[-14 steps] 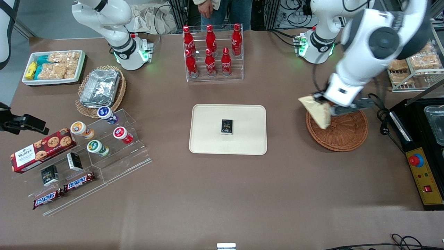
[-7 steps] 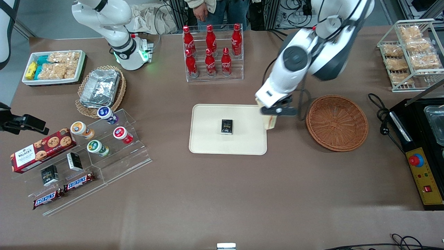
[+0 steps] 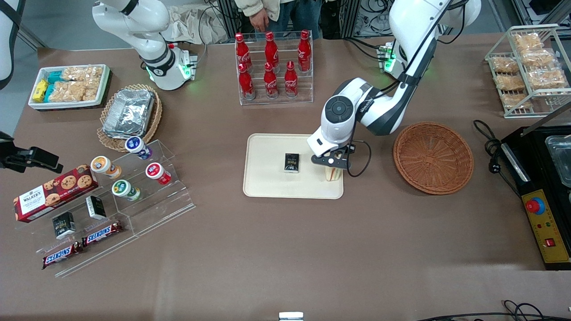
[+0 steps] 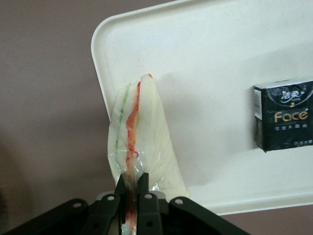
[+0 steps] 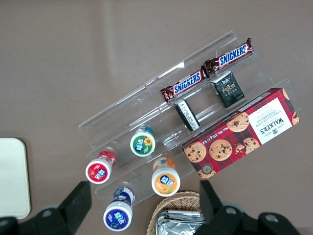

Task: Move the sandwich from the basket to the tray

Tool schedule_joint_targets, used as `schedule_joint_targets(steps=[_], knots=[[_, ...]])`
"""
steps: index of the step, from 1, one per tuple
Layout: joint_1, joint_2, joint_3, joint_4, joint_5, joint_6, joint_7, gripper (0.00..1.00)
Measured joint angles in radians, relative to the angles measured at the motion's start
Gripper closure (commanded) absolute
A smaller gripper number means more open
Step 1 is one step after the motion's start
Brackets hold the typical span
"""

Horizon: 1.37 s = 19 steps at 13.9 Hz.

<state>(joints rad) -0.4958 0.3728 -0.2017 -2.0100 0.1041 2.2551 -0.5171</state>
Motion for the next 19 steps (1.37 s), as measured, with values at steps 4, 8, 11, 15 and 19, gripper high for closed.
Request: schedule_joint_targets(steps=[4,8,11,15,19], knots=[[-0.011,0.006,0.000,0.001,0.056,0.005,-0.008,0.00],[-0.011,-0.021,0.003,0.038,0.060,-0.032,-0.042,0.00],[-0.009,-0.141,0.015,0.100,0.024,-0.163,-0.049,0.00],[-0.009,-0.349,0.119,0.138,-0.044,-0.342,-0.023,0.00],[-0.005,-0.463,0.328,0.210,-0.100,-0.596,0.245,0.00]])
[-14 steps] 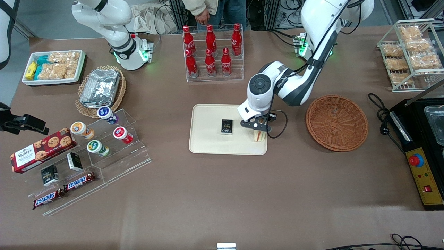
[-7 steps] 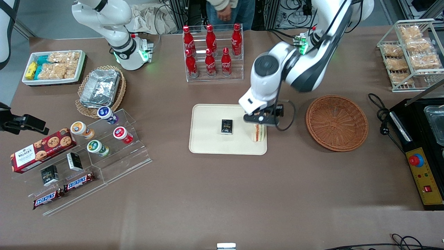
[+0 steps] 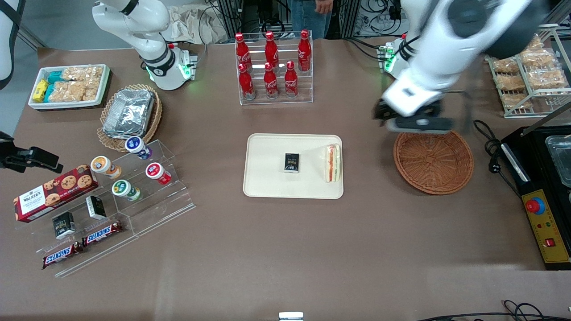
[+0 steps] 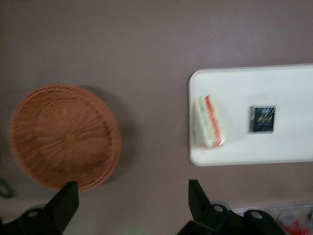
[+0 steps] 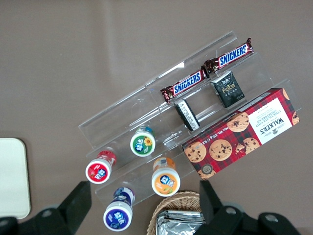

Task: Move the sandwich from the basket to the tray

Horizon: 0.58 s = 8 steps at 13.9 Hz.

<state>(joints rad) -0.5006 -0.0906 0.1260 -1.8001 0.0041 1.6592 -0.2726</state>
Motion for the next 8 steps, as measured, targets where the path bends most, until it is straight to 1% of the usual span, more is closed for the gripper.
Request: schedule_joint_targets(steps=[2,5,7,8], knots=[[0.001,-0.012,0.105,0.064,-0.001,-0.086,0.073,0.00],[0.003,-0.028,0.249,0.089,-0.001,-0.108,0.184,0.00],[0.011,-0.036,0.299,0.089,0.000,-0.122,0.214,0.00],[0.039,-0.037,0.290,0.089,0.000,-0.124,0.215,0.00]])
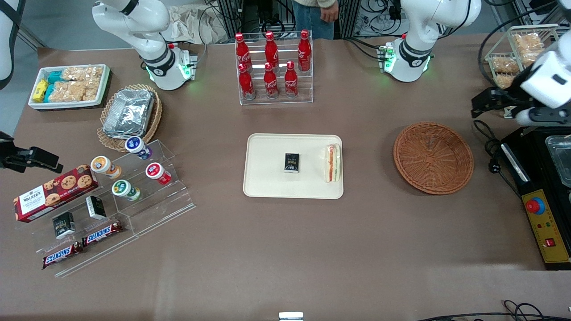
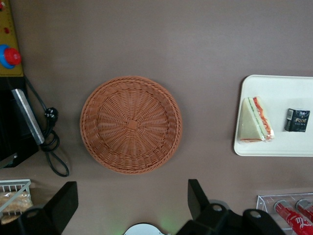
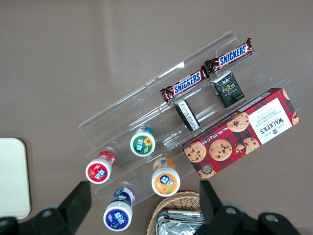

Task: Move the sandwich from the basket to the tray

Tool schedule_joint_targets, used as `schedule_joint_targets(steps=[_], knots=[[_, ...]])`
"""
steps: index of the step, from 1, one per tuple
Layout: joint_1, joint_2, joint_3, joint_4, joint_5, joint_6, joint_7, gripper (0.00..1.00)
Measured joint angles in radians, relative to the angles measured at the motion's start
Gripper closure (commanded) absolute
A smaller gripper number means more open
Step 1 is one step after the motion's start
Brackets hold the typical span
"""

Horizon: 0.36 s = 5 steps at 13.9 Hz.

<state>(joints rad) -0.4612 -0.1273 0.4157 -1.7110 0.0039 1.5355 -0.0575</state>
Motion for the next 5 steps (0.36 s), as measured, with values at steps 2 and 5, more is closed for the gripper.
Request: schedule_joint_targets(steps=[2,5], knots=[[0.119,0.000,-0.095,0.000,-0.001,-0.001,0.011,0.00],[0.317,0.001,-0.297,0.000,-0.003,-0.001,0.011,0.00]])
